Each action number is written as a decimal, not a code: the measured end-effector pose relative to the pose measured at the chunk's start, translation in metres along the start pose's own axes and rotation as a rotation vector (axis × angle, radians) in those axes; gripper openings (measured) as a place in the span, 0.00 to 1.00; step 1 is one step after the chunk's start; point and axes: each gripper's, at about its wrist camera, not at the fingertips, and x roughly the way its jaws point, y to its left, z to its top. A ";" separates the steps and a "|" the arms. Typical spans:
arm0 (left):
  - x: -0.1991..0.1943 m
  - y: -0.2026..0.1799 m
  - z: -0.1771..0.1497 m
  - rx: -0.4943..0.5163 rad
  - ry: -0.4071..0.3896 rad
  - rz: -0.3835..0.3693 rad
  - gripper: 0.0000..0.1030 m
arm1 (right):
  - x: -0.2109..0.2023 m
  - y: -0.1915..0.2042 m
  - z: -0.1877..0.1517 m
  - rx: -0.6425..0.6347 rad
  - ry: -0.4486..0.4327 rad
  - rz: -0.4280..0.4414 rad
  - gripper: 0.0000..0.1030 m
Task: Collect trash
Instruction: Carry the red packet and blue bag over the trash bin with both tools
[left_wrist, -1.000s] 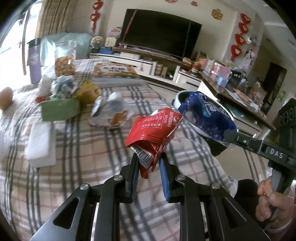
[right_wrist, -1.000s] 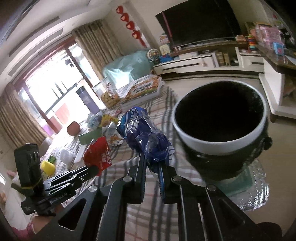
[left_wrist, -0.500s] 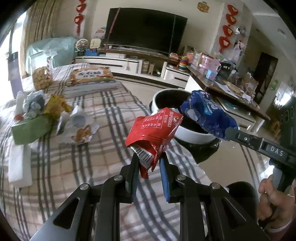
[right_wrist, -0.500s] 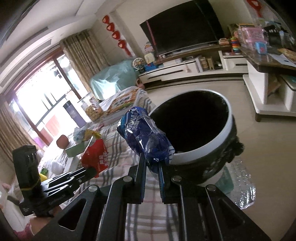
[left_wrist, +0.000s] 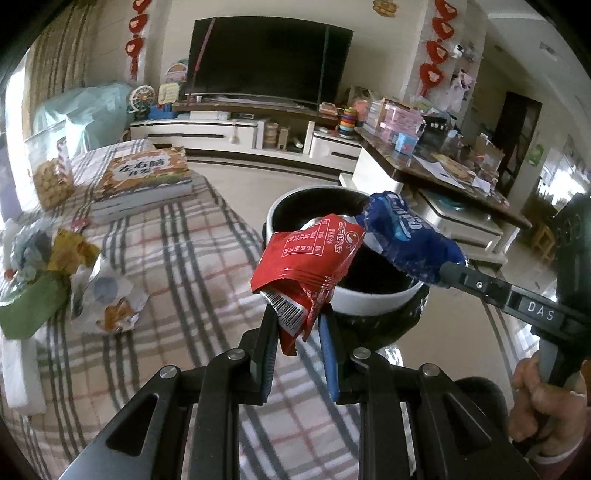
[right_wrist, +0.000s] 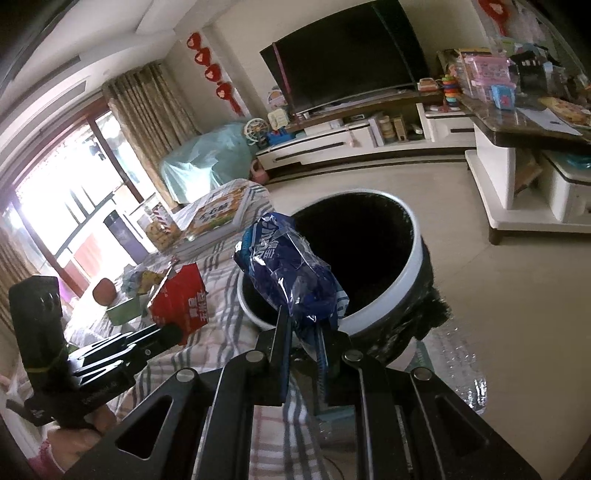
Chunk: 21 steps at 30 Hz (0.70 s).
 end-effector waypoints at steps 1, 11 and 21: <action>0.002 -0.001 0.001 0.006 0.001 -0.005 0.20 | 0.000 -0.002 0.001 0.002 -0.001 -0.001 0.11; 0.030 -0.010 0.022 0.038 0.020 -0.020 0.20 | 0.006 -0.012 0.012 0.008 -0.001 -0.041 0.11; 0.049 -0.019 0.038 0.049 0.034 -0.010 0.20 | 0.018 -0.021 0.025 0.002 0.017 -0.066 0.11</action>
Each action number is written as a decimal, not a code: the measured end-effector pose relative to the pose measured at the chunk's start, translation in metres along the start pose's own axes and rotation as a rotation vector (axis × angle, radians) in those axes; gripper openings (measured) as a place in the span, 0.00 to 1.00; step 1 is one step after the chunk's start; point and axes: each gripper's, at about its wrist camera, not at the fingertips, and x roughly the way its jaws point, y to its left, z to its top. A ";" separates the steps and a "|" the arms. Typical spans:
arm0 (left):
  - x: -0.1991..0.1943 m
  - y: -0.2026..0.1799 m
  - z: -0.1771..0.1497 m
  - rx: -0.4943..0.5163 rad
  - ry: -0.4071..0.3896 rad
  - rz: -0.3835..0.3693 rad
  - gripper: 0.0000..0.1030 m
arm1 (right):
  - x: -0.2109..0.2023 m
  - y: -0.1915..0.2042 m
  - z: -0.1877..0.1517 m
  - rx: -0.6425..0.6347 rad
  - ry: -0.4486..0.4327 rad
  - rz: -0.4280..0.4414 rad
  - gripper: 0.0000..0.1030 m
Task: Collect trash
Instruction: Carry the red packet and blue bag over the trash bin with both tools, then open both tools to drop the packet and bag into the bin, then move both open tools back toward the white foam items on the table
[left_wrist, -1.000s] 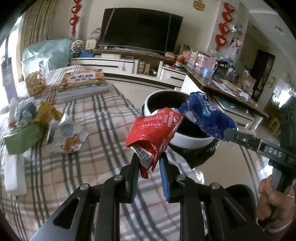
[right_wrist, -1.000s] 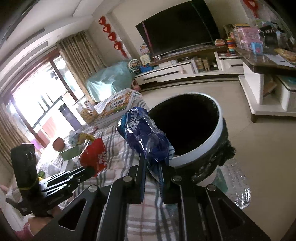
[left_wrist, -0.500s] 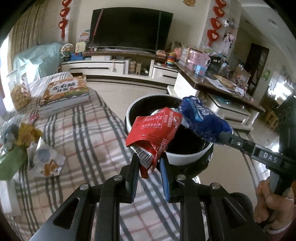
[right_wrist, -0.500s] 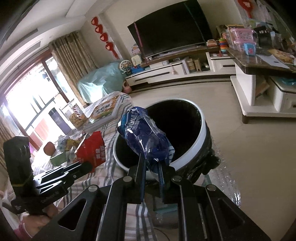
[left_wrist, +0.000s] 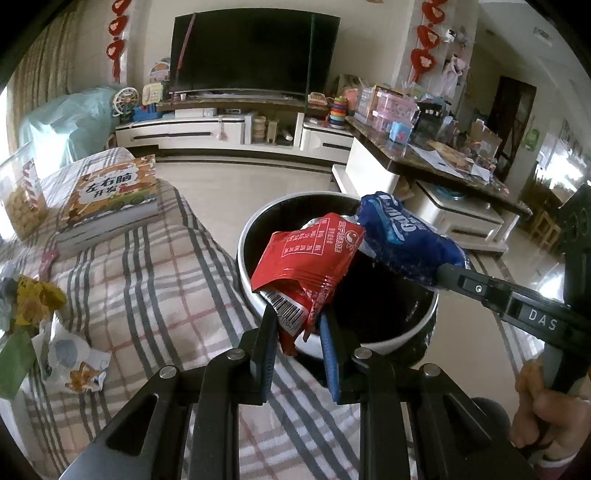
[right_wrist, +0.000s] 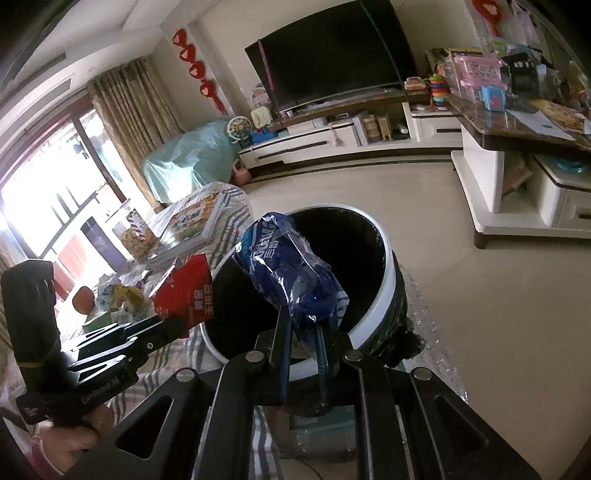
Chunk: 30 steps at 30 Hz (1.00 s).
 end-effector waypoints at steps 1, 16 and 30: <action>0.001 -0.001 0.002 0.002 0.001 0.000 0.21 | 0.001 0.000 0.001 -0.001 0.001 -0.003 0.11; 0.018 -0.009 0.019 -0.011 0.015 0.009 0.36 | 0.020 -0.005 0.017 -0.014 0.029 -0.024 0.16; -0.008 0.002 -0.011 -0.057 -0.003 0.036 0.52 | 0.007 -0.002 0.009 0.030 -0.010 0.011 0.65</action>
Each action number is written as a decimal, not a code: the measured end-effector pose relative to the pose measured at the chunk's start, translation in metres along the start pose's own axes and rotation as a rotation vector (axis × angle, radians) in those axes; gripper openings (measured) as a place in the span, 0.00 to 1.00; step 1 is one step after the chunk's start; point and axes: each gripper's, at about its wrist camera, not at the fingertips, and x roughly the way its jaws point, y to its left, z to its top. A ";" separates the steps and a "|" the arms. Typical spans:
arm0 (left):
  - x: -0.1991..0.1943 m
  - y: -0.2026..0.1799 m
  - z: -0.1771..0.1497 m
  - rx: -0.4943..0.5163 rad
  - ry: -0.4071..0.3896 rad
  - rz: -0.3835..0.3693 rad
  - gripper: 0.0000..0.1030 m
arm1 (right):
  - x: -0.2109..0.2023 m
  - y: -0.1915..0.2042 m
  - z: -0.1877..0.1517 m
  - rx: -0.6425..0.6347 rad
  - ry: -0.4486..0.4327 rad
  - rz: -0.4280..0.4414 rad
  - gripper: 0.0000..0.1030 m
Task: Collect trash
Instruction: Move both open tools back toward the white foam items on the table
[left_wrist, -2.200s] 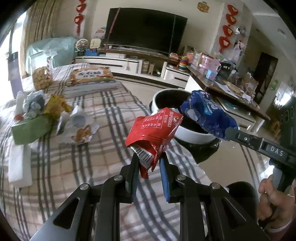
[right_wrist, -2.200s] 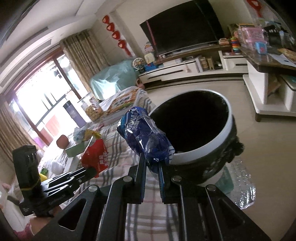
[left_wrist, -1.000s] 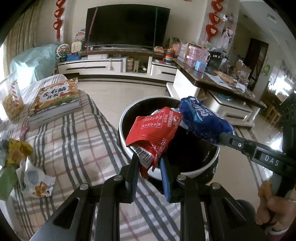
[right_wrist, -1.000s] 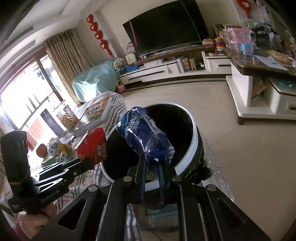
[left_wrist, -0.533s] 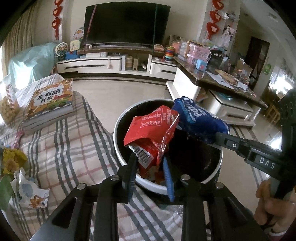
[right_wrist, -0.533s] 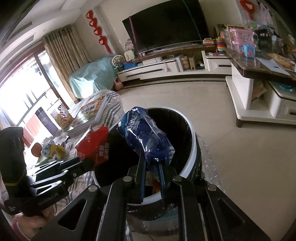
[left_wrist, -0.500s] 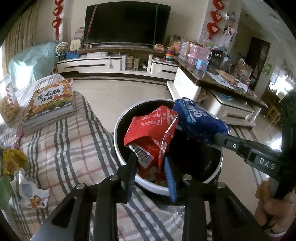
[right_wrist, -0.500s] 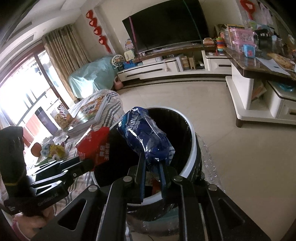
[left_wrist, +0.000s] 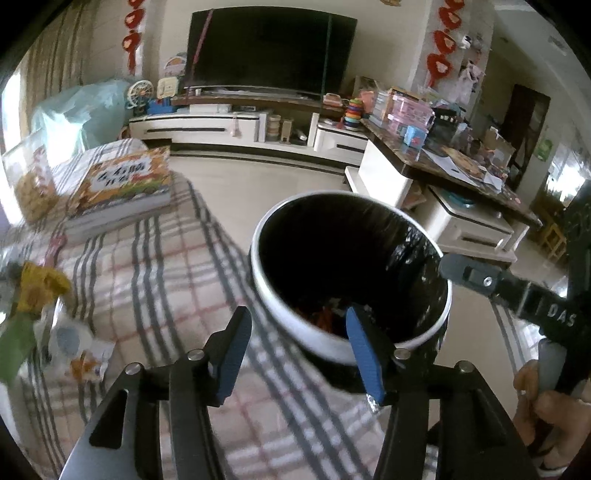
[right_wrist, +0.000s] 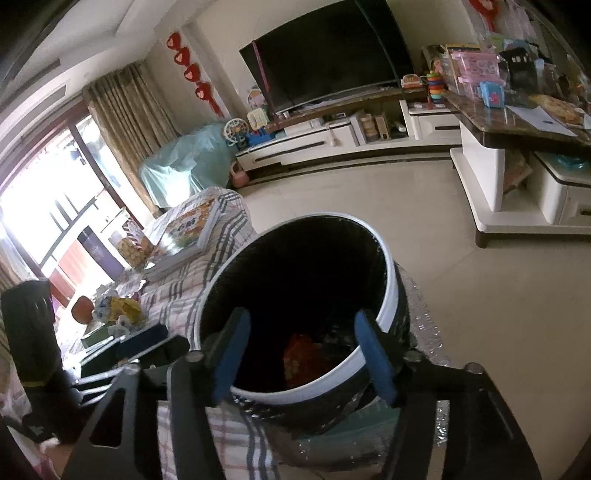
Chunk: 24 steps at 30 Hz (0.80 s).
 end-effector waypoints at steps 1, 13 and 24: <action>-0.004 0.003 -0.005 -0.010 0.001 0.004 0.52 | -0.001 0.003 -0.002 0.003 -0.004 0.006 0.71; -0.060 0.043 -0.056 -0.121 -0.010 0.050 0.54 | -0.005 0.043 -0.032 -0.007 0.011 0.092 0.85; -0.110 0.077 -0.088 -0.196 -0.043 0.113 0.54 | 0.009 0.092 -0.055 -0.065 0.065 0.165 0.85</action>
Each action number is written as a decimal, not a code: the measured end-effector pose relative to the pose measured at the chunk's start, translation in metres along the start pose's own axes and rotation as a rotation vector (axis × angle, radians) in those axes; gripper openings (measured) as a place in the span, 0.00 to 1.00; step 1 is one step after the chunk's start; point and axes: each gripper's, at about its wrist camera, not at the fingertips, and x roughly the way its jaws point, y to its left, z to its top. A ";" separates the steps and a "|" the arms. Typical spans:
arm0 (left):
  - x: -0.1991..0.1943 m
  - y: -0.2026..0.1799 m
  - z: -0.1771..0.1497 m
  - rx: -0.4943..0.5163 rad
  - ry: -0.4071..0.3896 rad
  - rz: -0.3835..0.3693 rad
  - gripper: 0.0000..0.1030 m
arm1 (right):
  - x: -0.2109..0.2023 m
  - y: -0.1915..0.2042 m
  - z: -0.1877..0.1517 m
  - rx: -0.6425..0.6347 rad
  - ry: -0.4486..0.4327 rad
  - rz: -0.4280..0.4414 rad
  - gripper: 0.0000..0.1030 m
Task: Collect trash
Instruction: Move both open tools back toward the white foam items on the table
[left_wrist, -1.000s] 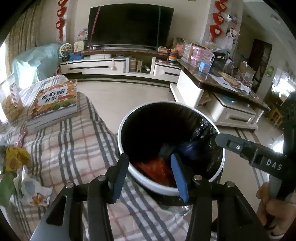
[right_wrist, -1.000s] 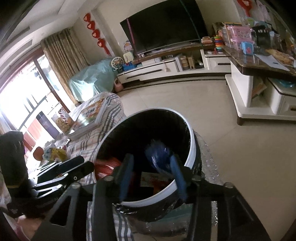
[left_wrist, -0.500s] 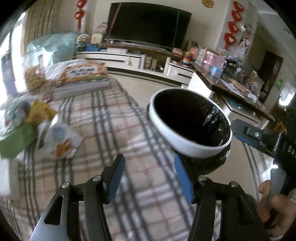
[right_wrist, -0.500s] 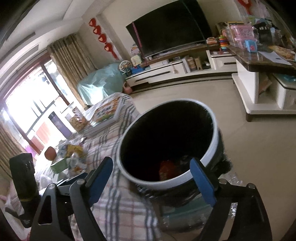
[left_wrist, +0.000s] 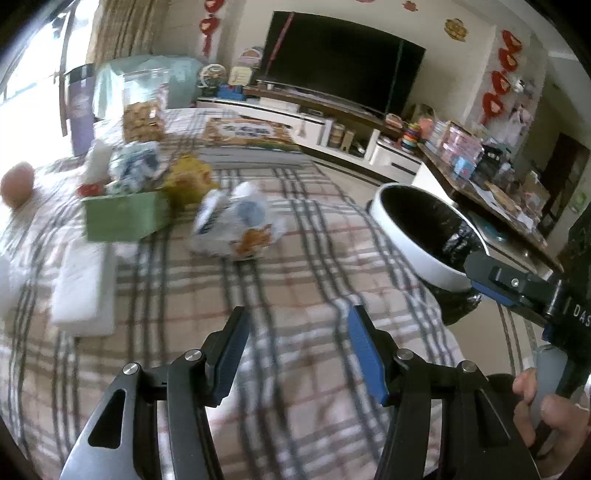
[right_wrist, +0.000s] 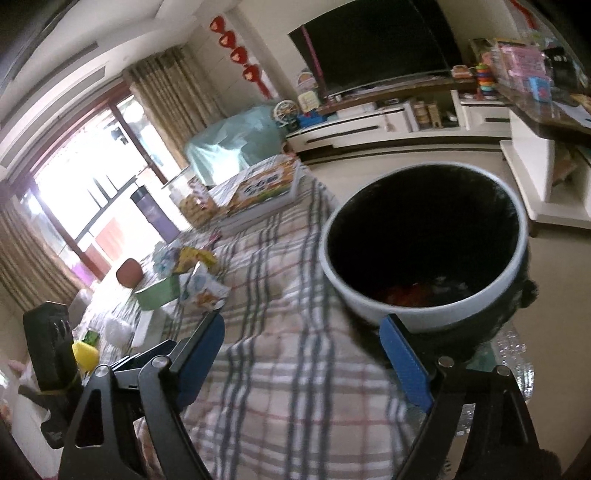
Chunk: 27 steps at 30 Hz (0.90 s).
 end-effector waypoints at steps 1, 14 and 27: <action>-0.003 0.005 -0.001 -0.007 -0.001 0.007 0.54 | 0.003 0.003 -0.001 -0.004 0.008 0.007 0.85; -0.028 0.060 -0.020 -0.114 -0.011 0.080 0.54 | 0.034 0.051 -0.020 -0.055 0.074 0.075 0.85; -0.065 0.122 -0.035 -0.206 -0.046 0.170 0.54 | 0.064 0.110 -0.038 -0.121 0.141 0.140 0.86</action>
